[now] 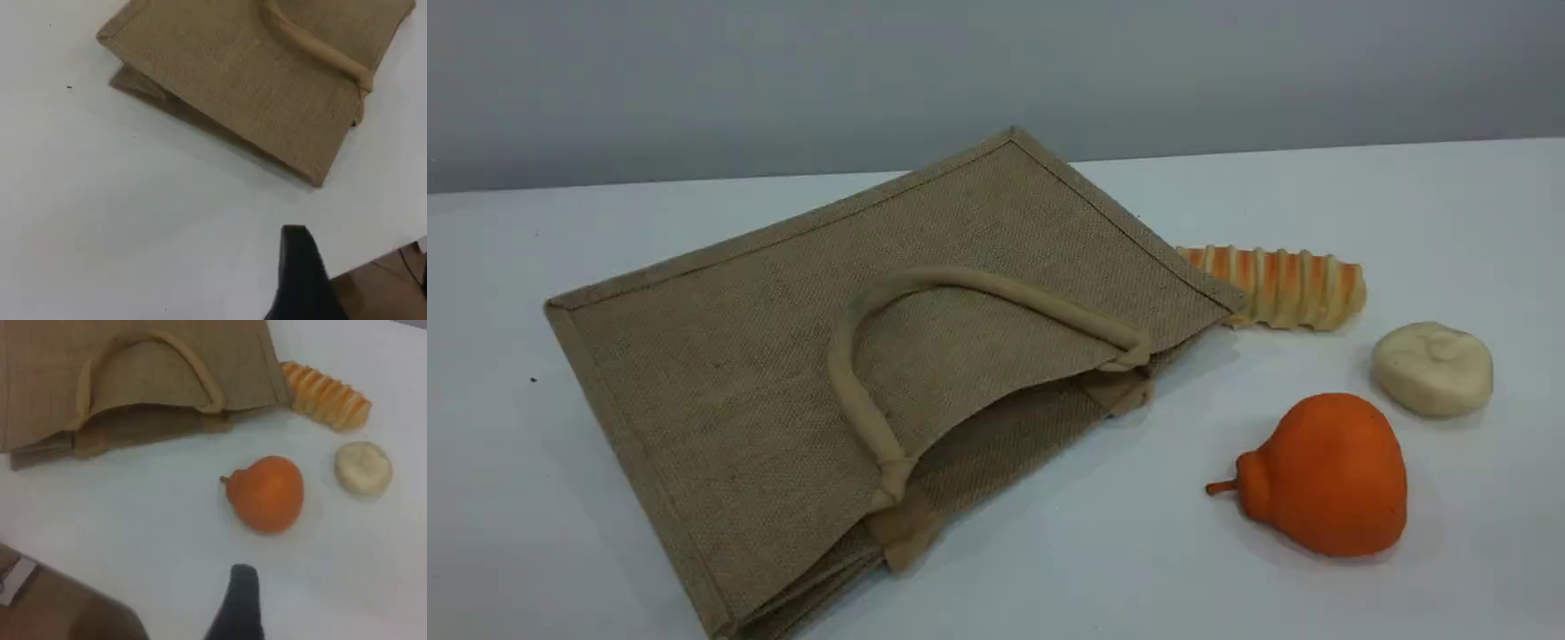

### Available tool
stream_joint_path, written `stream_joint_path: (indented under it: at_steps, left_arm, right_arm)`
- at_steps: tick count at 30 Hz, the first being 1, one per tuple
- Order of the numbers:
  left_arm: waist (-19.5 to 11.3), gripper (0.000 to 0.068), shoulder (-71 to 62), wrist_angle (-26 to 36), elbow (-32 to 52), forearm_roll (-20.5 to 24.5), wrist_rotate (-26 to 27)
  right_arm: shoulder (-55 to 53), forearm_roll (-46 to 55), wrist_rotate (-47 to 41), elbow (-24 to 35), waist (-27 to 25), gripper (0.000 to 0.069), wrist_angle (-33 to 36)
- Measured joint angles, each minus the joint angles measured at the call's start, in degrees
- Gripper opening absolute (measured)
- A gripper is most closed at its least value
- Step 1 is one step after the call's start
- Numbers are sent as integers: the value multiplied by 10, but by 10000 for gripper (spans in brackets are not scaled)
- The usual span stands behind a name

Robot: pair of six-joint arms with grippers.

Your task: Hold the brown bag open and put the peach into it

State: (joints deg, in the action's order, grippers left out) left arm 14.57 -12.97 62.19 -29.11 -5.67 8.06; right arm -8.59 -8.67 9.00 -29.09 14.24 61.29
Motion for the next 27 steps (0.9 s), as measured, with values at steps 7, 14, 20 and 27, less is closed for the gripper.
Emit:
stream_joint_path:
  at_steps: [7,14,20,27]
  left_arm:
    - [-51,377,17,1,0,-4,0]
    - [-140,377,60,1,0,-4,0]
    - [-156,377,85,1,0,-4,0]
    - [-156,377,107,1,0,-4,0]
  right_arm:
    - [7,-3,1,0,-13,589,1]
    - [48,-3,2,0,-105,589,1]
    - [59,-3,1,0,-138,589,1]
    - [87,-3,1,0,-138,589,2]
